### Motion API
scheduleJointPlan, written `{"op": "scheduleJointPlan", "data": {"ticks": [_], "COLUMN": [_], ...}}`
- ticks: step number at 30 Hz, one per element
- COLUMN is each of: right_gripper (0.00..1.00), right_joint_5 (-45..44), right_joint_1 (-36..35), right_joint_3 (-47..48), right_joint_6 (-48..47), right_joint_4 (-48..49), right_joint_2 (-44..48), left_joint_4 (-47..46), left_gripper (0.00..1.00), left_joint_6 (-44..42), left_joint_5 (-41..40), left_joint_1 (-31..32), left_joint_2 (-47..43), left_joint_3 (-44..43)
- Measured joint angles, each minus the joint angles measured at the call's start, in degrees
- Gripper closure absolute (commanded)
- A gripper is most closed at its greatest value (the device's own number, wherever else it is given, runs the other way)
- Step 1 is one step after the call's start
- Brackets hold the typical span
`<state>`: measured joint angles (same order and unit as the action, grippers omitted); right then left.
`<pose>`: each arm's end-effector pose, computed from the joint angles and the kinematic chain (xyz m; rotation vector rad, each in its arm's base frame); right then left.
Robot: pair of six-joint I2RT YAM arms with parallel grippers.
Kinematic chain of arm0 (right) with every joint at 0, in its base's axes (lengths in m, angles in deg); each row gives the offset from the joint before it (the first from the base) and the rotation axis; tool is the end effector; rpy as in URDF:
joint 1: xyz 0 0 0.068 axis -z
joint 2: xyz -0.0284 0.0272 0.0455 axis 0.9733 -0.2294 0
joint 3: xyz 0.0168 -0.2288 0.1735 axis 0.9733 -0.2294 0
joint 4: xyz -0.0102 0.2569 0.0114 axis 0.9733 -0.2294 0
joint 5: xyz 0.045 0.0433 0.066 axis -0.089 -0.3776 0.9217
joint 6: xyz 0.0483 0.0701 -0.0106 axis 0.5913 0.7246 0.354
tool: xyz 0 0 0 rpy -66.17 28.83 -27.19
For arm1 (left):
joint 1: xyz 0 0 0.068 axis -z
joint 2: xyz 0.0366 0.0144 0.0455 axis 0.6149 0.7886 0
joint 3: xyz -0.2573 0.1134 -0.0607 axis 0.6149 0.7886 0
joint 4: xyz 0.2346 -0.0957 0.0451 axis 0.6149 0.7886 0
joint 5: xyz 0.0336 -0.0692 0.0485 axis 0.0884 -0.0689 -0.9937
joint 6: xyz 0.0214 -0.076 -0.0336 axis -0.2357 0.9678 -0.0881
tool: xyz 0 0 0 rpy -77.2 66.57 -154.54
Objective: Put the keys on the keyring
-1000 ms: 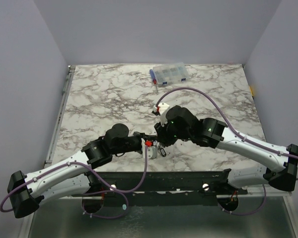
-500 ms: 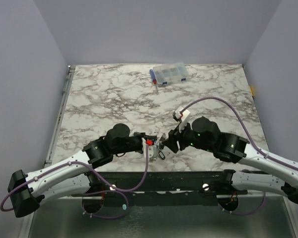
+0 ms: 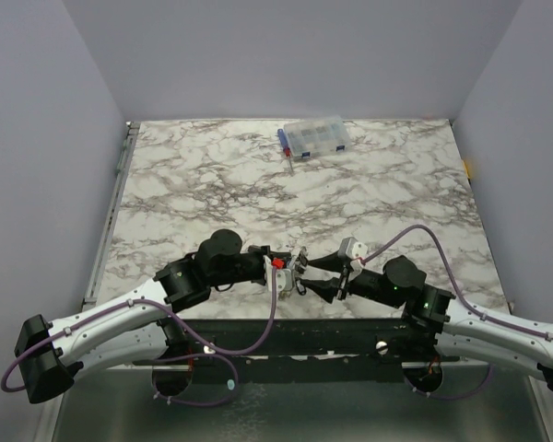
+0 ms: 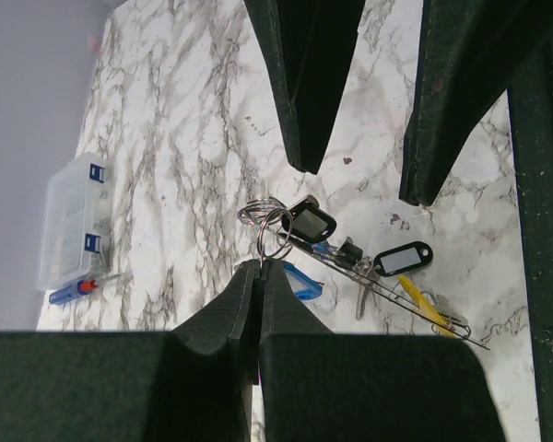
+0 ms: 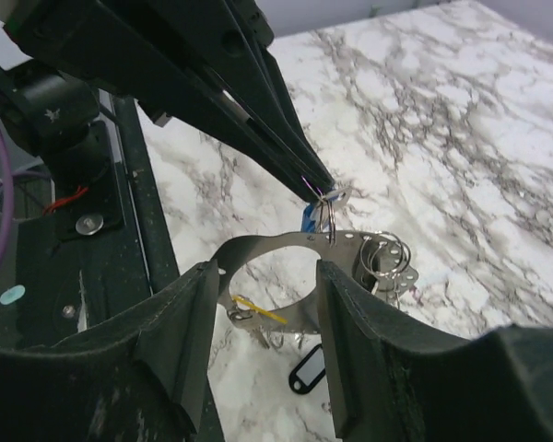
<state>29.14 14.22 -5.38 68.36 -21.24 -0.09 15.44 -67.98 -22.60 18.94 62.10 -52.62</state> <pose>0.0855 0.1787 0.2649 -0.9542 1.4266 0.8909 0.1064 -0.2005 0.2837 1.5536 1.1035 -0.4449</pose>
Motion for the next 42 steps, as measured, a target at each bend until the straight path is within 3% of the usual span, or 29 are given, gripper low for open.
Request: {"op": "scheduleJointPlan", "data": {"ticks": [7,12,16,27,42], "right_gripper": [0.61,0.60,0.53,0.53,0.71], "right_joint_5": [1.07,0.44,-0.85,-5.79,-6.27], "right_joint_1": [0.00,0.00,0.00,0.00,0.00], "right_joint_3": [-3.80,-5.29,-5.46,-6.21,-6.21], "right_joint_6": [-4.22,-5.79,-6.58,-6.80,-7.32], "right_joint_4": [13.09,18.45,20.09,22.71,24.70], "right_joint_2": [-2.10,-3.48,-4.55,-7.52,-12.96], "left_joint_4": [0.00,0.00,0.00,0.00,0.02], "left_gripper": [1.00,1.00,1.00,1.00,1.00], "left_joint_6": [0.11,0.13,0.13,0.17,0.37], "left_joint_5": [0.00,0.00,0.00,0.00,0.00], "left_joint_1": [0.00,0.00,0.00,0.00,0.00], "left_joint_2": [0.00,0.00,0.00,0.00,0.00], "left_joint_3": [0.00,0.00,0.00,0.00,0.00]}}
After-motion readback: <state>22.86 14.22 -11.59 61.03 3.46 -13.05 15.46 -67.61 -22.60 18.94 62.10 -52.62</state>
